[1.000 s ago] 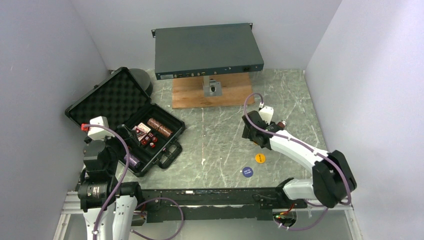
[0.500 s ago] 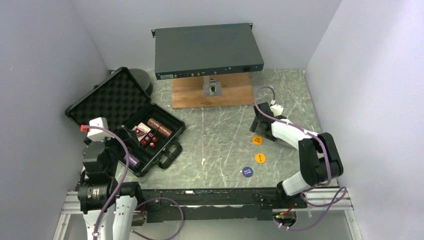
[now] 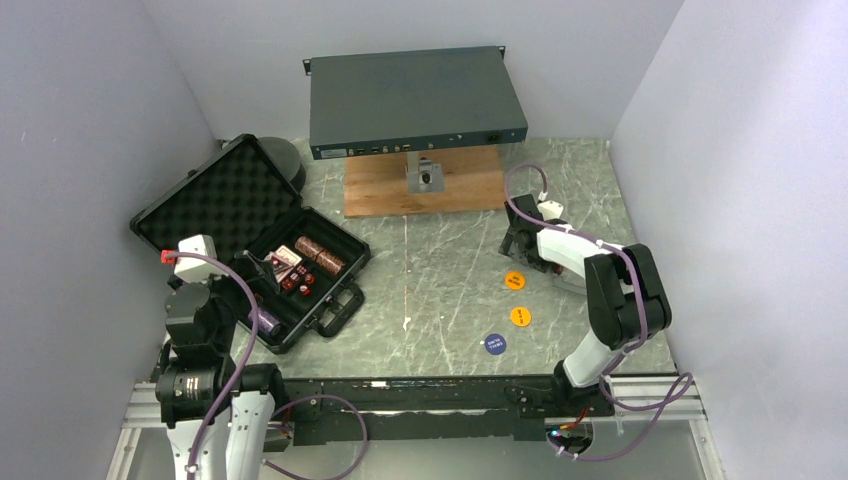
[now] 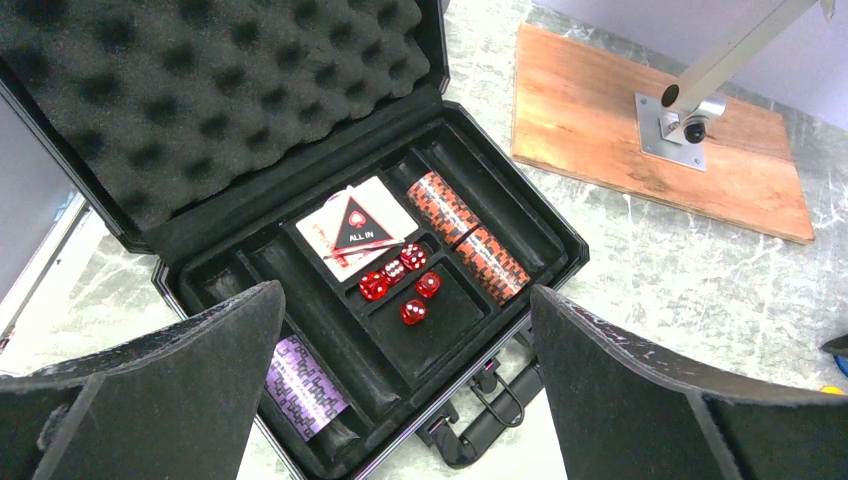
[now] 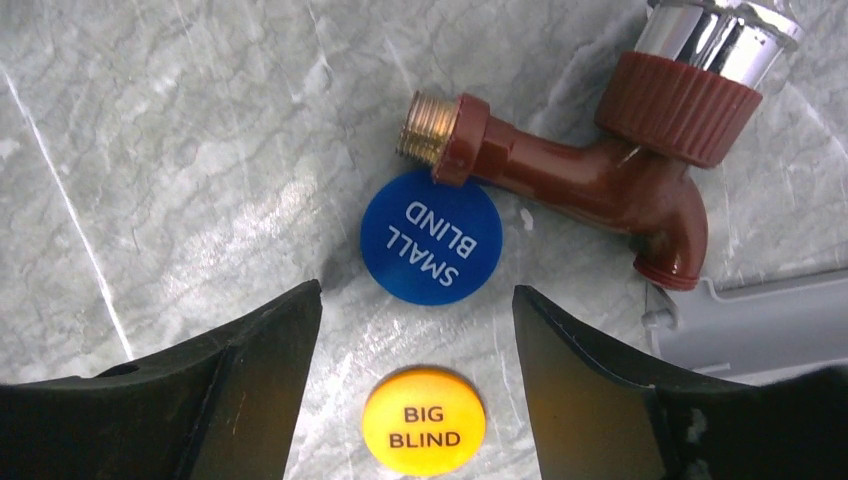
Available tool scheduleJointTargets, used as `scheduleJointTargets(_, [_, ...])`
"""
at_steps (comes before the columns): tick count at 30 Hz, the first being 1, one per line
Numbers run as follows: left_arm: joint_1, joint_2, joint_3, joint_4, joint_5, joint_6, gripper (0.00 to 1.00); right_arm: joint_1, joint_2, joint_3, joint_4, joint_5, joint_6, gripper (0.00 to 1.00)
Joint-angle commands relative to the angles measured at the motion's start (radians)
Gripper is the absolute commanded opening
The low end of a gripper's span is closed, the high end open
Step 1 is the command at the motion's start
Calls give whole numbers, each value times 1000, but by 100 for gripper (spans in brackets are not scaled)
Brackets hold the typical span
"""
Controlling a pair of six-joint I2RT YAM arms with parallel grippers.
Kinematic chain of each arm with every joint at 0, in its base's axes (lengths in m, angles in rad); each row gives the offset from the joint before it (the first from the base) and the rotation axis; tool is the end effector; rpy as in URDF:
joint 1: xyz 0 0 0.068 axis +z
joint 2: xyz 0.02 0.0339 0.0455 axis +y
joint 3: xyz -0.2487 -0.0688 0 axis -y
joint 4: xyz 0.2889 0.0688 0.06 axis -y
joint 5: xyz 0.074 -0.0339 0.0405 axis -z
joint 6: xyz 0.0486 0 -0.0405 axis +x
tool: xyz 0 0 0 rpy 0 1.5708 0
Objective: Pack up texas hold em set
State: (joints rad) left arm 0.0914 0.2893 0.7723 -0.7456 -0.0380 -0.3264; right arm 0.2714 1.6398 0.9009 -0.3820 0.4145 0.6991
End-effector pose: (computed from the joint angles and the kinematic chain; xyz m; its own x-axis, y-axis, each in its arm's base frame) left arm 0.1273 0.0135 0.3399 -0.2039 -0.3404 -0.9179 -0.2039 0.9318 -0.3003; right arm 0.3353 0.0730 0.1047 -0.7134 0.4129 -0.5662 0.4996 0.8662 0.0023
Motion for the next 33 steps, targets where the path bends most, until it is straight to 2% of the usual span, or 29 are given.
scheduleJointTargets(1, [7, -3, 2, 37, 17, 15, 100, -8, 31, 47, 8, 45, -6, 71])
scheduleJointTargets(20, [7, -3, 2, 37, 16, 16, 100, -14, 103, 64, -6, 108, 11, 61])
scheduleJointTargets(33, [8, -1, 4, 37, 17, 16, 100, -26, 51, -25, 26, 55, 50, 60])
